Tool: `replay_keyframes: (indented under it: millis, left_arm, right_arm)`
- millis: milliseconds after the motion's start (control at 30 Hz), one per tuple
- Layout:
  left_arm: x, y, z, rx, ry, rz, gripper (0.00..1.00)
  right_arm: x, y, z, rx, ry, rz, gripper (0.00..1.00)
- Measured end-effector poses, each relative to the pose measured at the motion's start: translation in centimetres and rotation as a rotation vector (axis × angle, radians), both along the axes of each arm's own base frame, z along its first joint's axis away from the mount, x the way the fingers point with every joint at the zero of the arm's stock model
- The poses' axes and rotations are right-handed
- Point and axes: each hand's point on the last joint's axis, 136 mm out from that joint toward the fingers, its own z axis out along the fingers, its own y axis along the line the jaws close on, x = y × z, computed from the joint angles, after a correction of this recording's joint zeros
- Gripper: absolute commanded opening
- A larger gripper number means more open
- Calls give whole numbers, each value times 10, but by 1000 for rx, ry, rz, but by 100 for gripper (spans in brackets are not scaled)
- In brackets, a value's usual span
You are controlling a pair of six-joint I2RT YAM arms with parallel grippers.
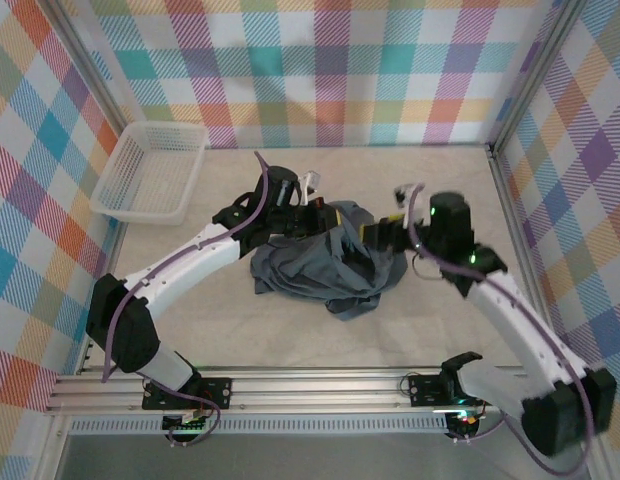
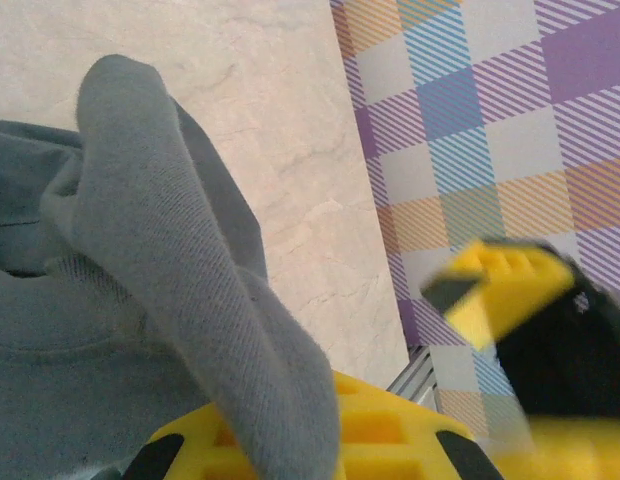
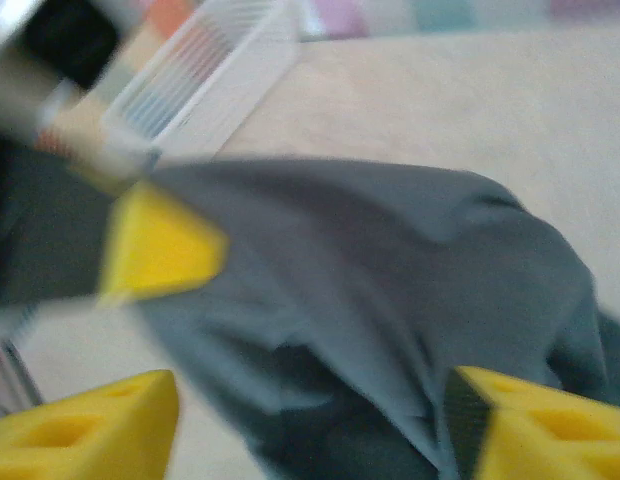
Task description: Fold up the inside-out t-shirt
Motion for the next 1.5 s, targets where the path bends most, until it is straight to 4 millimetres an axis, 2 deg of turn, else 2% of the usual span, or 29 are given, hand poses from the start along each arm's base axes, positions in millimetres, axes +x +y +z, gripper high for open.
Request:
replay_keyframes:
  millis: [33,100,233,300,367,433,467,500,600,700,767,833,900,1000,1067,1200,1333,1400,1500]
  left_arm:
    - [0,0,-1,2,6,-2,0]
    - [0,0,-1,2,12,-5,0]
    - [0,-2,5,-2,14,-14,0]
    - [0,-3,9,-10,9,-23,0]
    - [-1,-4,14,-15,4,-31,0]
    - [-1,-3,18,-11,-8,-39,0]
    - [0,-1,20,-2,-12,-40,0]
    - [3,3,22,7,-22,-37,0]
    - [27,29,21,45,-58,12,0]
    - [55,58,3,93,-68,48,0]
    - [54,50,-6,93,-79,-22,0]
    - [54,40,-12,98,-113,-73,6]
    - [59,37,-16,105,-144,-93,21]
    - [70,49,-27,160,-165,-50,48]
    - [73,57,-31,190,-178,-24,58]
    - [58,83,-28,254,-190,54,60]
    - [28,105,1,262,-228,158,60]
    - [13,101,18,253,-262,187,60]
    - [-10,69,28,250,-299,157,60]
  right_arm:
    - [-9,7,-8,-50,-72,49,84]
    - [-5,8,-30,-155,-138,73,83]
    - [31,6,-78,-370,-147,72,78]
    - [45,11,-91,-416,-140,93,71]
    - [57,23,-93,-426,-137,127,55]
    - [66,37,-87,-409,-143,167,29]
    - [68,44,-81,-388,-146,183,12]
    - [67,50,-72,-358,-148,206,0]
    - [48,64,-38,-203,-131,293,0]
    - [21,72,13,45,-87,379,0]
    - [16,72,36,170,-35,388,0]
    - [12,71,39,243,75,376,0]
    - [13,69,38,287,173,335,0]
    - [15,66,47,333,267,294,0]
    - [22,65,54,349,315,256,0]
    - [37,67,51,349,415,183,0]
    - [48,62,39,337,477,85,0]
    - [53,59,35,330,482,41,0]
    - [60,53,31,321,483,-22,0]
